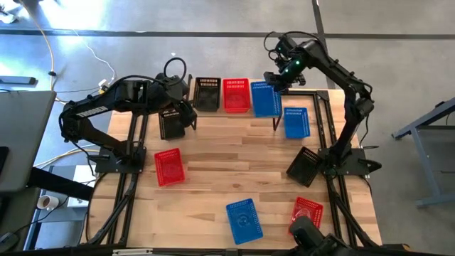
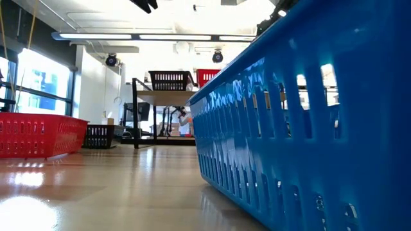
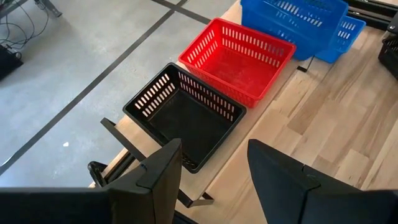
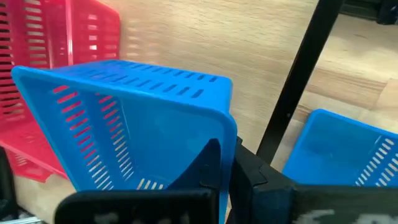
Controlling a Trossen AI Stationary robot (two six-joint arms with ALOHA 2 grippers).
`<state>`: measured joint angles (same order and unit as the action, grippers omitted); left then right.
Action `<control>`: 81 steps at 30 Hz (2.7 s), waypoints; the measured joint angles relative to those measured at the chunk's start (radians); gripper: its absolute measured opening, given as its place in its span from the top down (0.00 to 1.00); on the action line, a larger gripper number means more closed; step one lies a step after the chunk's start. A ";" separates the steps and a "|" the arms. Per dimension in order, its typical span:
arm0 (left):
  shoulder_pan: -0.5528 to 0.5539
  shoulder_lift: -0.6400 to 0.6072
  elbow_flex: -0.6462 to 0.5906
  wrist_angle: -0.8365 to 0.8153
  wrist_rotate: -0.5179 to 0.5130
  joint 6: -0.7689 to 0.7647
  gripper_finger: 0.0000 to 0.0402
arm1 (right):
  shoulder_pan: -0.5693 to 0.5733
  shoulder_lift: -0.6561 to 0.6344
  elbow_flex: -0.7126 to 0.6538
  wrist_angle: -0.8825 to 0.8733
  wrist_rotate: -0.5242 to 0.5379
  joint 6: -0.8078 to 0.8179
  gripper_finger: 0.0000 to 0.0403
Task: Stack baskets on shelf by color
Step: Put the bottom left blue bin on the shelf, then stack the top red bin on top of the red bin on the shelf
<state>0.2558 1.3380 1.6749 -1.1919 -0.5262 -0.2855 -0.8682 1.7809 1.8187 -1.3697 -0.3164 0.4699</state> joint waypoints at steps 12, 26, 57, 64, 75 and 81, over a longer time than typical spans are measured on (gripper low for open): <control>0.000 0.000 0.000 0.000 0.000 0.001 0.57 | -0.002 0.004 0.000 0.064 0.073 0.022 1.00; 0.000 0.000 0.000 0.000 0.000 0.001 0.57 | 0.000 0.004 0.000 0.080 0.156 0.020 0.91; 0.000 -0.001 -0.009 -0.060 0.068 -0.102 0.57 | 0.131 -0.199 0.000 -0.061 0.272 -0.034 0.73; -0.005 -0.024 -0.114 -0.083 0.110 -0.160 0.57 | 0.298 -0.241 0.000 -0.100 0.348 -0.017 0.73; -0.056 -0.089 -0.262 -0.081 0.128 -0.282 0.57 | 0.596 -0.258 0.000 -0.202 0.520 0.139 0.73; -0.090 -0.111 -0.318 -0.082 0.132 -0.334 0.57 | 0.706 -0.257 0.000 -0.202 0.557 0.198 0.73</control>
<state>0.1655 1.2267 1.3569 -1.2739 -0.3943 -0.6193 -0.1626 1.5234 1.8183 -1.5715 0.2406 0.6674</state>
